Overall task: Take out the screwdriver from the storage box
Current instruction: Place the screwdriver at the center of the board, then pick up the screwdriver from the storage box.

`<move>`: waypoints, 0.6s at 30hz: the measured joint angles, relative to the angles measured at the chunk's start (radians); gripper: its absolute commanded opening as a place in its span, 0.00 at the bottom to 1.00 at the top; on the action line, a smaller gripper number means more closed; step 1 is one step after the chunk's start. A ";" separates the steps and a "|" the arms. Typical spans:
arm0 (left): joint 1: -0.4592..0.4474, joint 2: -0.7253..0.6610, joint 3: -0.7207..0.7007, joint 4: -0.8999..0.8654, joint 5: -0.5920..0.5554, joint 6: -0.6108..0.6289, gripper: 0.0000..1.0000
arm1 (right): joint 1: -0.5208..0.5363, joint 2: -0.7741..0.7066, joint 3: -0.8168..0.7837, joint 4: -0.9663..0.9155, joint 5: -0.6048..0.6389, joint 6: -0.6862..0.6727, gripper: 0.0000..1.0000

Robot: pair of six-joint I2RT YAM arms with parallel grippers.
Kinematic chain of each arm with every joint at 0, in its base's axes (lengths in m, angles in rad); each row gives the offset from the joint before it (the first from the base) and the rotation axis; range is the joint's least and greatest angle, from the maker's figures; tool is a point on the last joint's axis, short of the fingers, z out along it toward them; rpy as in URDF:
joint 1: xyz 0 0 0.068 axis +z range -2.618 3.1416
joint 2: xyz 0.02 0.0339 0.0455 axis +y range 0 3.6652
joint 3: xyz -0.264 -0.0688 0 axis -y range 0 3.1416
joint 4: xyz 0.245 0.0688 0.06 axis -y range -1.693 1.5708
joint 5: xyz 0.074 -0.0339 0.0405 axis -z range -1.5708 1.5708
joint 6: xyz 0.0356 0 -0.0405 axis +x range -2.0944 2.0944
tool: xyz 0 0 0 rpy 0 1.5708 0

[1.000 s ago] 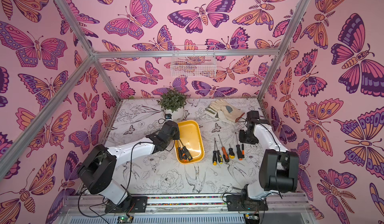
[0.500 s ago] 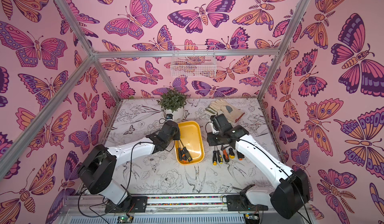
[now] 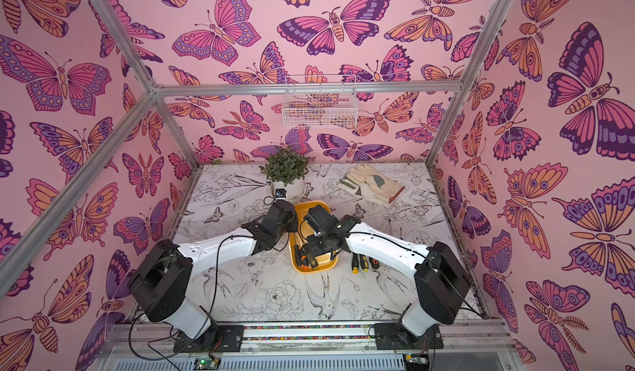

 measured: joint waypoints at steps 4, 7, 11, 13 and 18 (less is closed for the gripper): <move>0.000 0.000 0.000 0.000 0.000 0.000 0.00 | 0.000 0.080 0.000 0.036 0.000 0.010 0.47; 0.000 0.000 0.000 0.000 0.000 0.000 0.00 | 0.000 0.117 0.000 0.058 -0.004 0.014 0.47; 0.000 0.000 0.000 0.000 0.000 0.000 0.00 | 0.000 0.145 0.006 0.080 -0.014 0.017 0.48; 0.000 0.000 0.000 0.000 -0.001 0.000 0.00 | 0.000 0.148 0.008 0.088 -0.019 0.018 0.48; 0.000 0.000 0.000 0.000 -0.003 0.001 0.00 | 0.001 0.158 0.010 0.100 -0.032 0.018 0.48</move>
